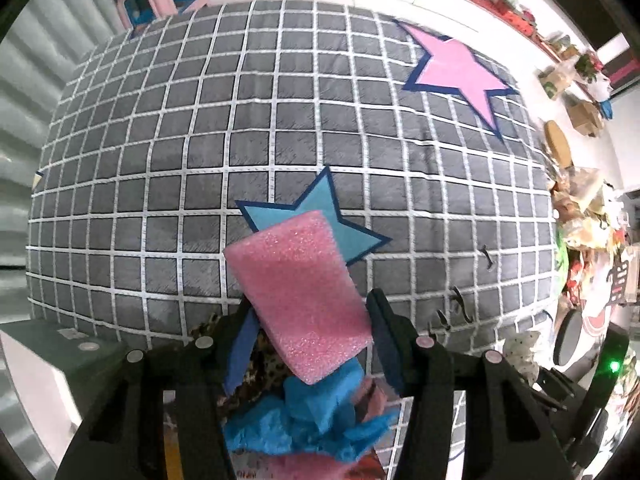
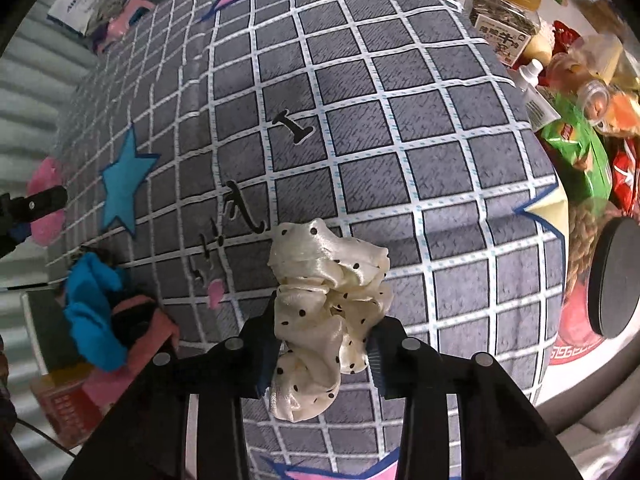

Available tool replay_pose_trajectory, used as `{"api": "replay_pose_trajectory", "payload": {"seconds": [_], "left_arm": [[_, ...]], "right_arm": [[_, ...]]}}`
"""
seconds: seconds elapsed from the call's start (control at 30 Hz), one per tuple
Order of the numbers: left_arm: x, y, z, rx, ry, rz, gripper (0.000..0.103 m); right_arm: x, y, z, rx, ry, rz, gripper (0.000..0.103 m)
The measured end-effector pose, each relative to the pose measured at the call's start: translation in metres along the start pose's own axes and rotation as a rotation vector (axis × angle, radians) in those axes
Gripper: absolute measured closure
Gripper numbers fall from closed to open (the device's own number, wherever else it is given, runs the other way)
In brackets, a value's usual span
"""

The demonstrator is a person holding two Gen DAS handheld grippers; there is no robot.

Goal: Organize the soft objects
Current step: 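Carry the scrunchie and pink sponge with both tools over the white box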

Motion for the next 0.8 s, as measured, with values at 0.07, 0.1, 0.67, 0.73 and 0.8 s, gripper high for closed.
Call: {"api": "replay_pose_trajectory", "payload": {"seconds": [0.07, 0.1, 0.67, 0.73, 0.8], "left_arm": [[-0.014, 0.004, -0.005, 0.002, -0.022, 0.018, 0.045], [-0.017, 0.007, 0.000, -0.001, -0.030, 0.022, 0.045], [-0.141, 0.059, 0.003, 0.001, -0.230, 0.100, 0.045], [-0.152, 0.065, 0.000, -0.008, -0.242, 0.111, 0.045], [-0.160, 0.070, -0.004, -0.008, -0.244, 0.120, 0.045]], "right_arm": [[-0.007, 0.013, -0.001, 0.010, -0.010, 0.009, 0.064], [-0.010, 0.016, 0.000, 0.018, -0.016, 0.013, 0.064], [-0.069, 0.020, -0.029, 0.080, -0.033, 0.022, 0.064], [-0.078, 0.021, -0.035, 0.086, -0.031, 0.022, 0.064], [-0.086, 0.022, -0.044, 0.087, -0.022, 0.025, 0.064]]}}
Point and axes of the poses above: each gripper's, at about its wrist camera, not at the fingertips, and y roughly against the way its jaws point, z to its right, x to its top, the point moved 1 cm from there along -y, roughly the way its jaws point, and after that the axes turned 15 degrees about x, right-handed, at the moved point
